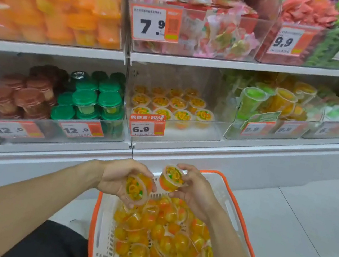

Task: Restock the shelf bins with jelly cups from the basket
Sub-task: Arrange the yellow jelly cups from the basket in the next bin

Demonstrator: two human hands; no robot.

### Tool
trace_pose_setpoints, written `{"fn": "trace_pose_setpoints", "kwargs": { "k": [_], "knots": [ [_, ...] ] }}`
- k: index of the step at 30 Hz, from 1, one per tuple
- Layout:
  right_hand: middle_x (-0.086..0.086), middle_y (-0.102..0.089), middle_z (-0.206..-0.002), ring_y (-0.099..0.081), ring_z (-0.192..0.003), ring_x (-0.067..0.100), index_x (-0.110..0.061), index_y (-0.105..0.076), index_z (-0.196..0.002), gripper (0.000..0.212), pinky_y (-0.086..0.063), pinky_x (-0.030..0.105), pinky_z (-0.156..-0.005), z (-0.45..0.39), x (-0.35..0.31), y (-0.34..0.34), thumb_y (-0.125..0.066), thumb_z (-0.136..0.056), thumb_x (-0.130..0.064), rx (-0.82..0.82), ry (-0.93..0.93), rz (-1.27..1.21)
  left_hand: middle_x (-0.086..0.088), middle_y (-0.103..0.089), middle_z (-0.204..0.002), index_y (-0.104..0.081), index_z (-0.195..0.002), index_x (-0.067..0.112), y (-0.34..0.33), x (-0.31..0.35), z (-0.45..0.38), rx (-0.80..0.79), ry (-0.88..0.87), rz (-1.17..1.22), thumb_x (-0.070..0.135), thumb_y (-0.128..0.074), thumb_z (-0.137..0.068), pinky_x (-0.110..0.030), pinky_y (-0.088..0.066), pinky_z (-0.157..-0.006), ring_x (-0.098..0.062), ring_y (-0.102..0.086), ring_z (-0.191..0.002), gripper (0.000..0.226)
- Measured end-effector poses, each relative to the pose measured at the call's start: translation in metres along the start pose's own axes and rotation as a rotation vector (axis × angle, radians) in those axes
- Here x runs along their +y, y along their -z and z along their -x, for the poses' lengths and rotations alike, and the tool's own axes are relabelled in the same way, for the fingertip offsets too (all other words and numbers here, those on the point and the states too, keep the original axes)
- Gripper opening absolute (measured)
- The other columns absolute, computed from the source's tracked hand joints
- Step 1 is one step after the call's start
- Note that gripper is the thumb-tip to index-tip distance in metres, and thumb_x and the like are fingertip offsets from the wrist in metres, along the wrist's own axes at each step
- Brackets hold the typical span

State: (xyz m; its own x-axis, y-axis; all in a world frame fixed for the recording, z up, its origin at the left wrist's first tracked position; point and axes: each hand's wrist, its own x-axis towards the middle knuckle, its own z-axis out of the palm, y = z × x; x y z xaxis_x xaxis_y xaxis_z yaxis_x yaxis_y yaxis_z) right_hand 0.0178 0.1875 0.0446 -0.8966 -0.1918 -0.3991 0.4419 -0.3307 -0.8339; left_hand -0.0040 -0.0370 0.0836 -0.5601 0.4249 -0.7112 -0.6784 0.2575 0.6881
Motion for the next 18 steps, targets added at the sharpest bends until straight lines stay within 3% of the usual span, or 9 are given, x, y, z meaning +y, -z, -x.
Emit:
{"fn": "trace_pose_setpoints", "kwargs": {
  "k": [4,8,12,16,18],
  "knots": [
    [0.024,-0.065,-0.115,-0.067,-0.095,0.036,-0.010,-0.057,-0.128,0.033,-0.057,0.044,-0.074,0.016,-0.049,-0.028,-0.051,-0.097,-0.001,-0.105,0.162,0.044,-0.014,-0.069,-0.095,-0.069,-0.109,0.010,-0.026,0.022,0.018,0.034,-0.121,0.196,0.047,-0.068,-0.086,-0.041,-0.058,-0.068,-0.032,-0.068,-0.080,0.044],
    [0.005,-0.066,-0.127,-0.067,-0.110,0.028,-0.021,-0.052,-0.134,0.062,-0.058,0.042,-0.090,0.016,-0.071,-0.042,-0.081,-0.080,-0.022,-0.133,0.314,0.303,-0.014,-0.062,-0.086,-0.072,-0.104,0.016,-0.032,0.038,0.019,-0.004,-0.212,0.381,0.054,-0.067,-0.084,-0.037,-0.052,-0.068,-0.026,-0.058,-0.070,0.043],
    [-0.010,-0.060,-0.131,-0.067,-0.106,0.013,-0.029,-0.055,-0.135,0.079,-0.059,0.033,-0.087,0.001,-0.102,-0.051,-0.091,-0.065,-0.035,-0.015,0.444,0.750,-0.013,-0.061,-0.082,-0.072,-0.109,0.015,-0.029,0.052,0.016,0.005,-0.276,0.538,0.050,-0.062,-0.091,-0.034,-0.048,-0.063,-0.024,-0.058,-0.068,0.040],
    [-0.006,-0.064,-0.121,-0.064,-0.105,0.006,-0.015,-0.059,-0.133,0.076,-0.053,0.018,-0.089,-0.048,-0.129,-0.070,-0.092,-0.065,-0.026,0.133,0.549,0.871,-0.017,-0.064,-0.080,-0.066,-0.091,0.007,-0.025,0.059,0.013,0.070,-0.253,0.747,0.036,-0.051,-0.096,-0.031,-0.045,-0.057,-0.027,-0.059,-0.064,0.033],
    [-0.002,-0.065,-0.121,-0.062,-0.109,0.009,-0.012,-0.057,-0.134,0.077,-0.050,0.025,-0.097,-0.087,-0.137,-0.079,-0.092,-0.066,-0.026,0.217,0.596,0.876,-0.019,-0.064,-0.082,-0.064,-0.092,0.004,-0.024,0.059,0.012,0.128,-0.214,0.833,0.031,-0.051,-0.093,-0.033,-0.046,-0.058,-0.028,-0.057,-0.066,0.030]
  ]
}}
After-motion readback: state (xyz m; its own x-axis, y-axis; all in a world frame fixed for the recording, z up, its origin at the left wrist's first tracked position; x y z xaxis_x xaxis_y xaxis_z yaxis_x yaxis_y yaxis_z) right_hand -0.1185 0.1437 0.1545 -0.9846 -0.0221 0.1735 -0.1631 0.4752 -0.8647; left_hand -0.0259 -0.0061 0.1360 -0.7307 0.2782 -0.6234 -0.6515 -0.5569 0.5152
